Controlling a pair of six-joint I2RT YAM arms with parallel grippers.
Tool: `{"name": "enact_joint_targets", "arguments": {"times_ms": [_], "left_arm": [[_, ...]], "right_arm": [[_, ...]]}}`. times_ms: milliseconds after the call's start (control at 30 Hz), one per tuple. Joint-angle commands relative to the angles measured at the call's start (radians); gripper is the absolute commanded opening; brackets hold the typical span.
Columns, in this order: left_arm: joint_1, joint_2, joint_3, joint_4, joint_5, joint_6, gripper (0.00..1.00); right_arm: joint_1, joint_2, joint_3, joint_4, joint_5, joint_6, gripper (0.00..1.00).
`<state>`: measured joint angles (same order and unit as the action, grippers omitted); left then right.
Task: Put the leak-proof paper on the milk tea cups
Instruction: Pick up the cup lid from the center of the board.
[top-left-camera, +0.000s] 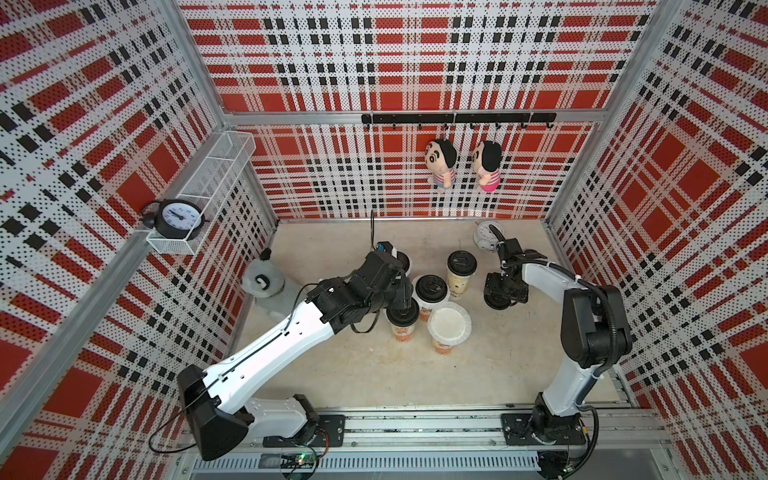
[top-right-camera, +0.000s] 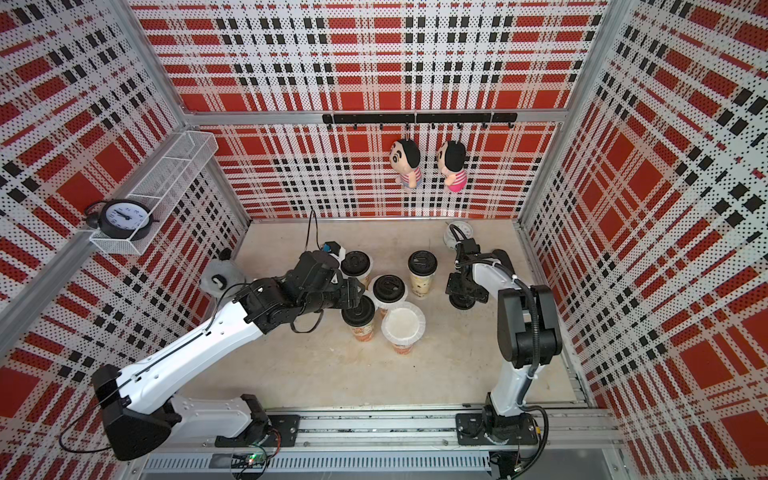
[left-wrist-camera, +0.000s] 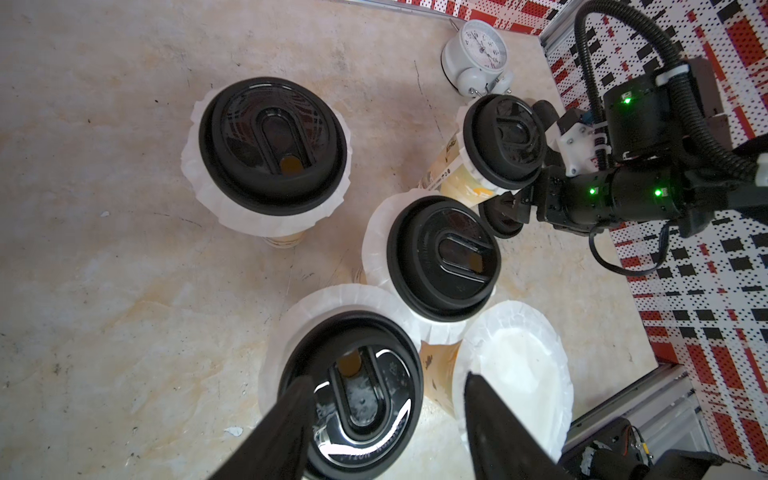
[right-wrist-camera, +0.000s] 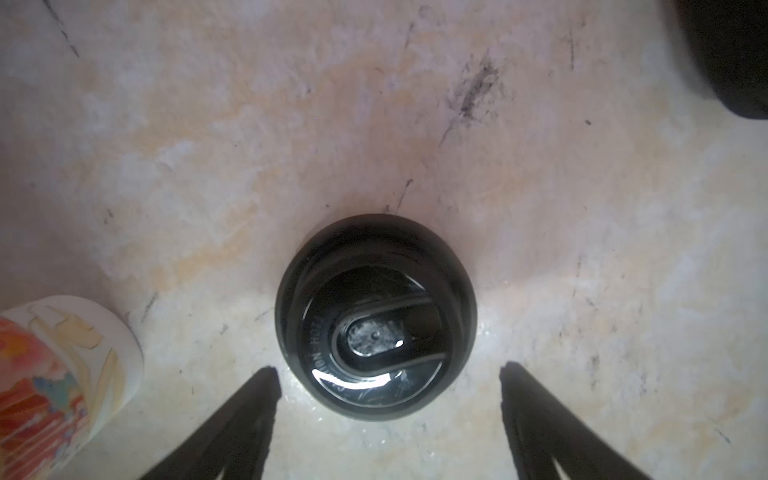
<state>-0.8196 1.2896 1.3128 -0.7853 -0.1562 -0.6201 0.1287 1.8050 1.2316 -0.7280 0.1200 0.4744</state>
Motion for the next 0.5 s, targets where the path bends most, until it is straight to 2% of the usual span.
{"name": "enact_joint_targets", "arguments": {"times_ms": [0,467], "left_arm": [[0.007,0.002,-0.009,0.021,0.010,0.011,0.62],[0.007,0.001,-0.013,0.021,0.012,0.010,0.62]], "right_arm": [[-0.001,0.017,0.011,-0.004,0.007,-0.006,0.87],[0.002,0.059,0.038,0.008,-0.001,-0.007,0.84]]}}
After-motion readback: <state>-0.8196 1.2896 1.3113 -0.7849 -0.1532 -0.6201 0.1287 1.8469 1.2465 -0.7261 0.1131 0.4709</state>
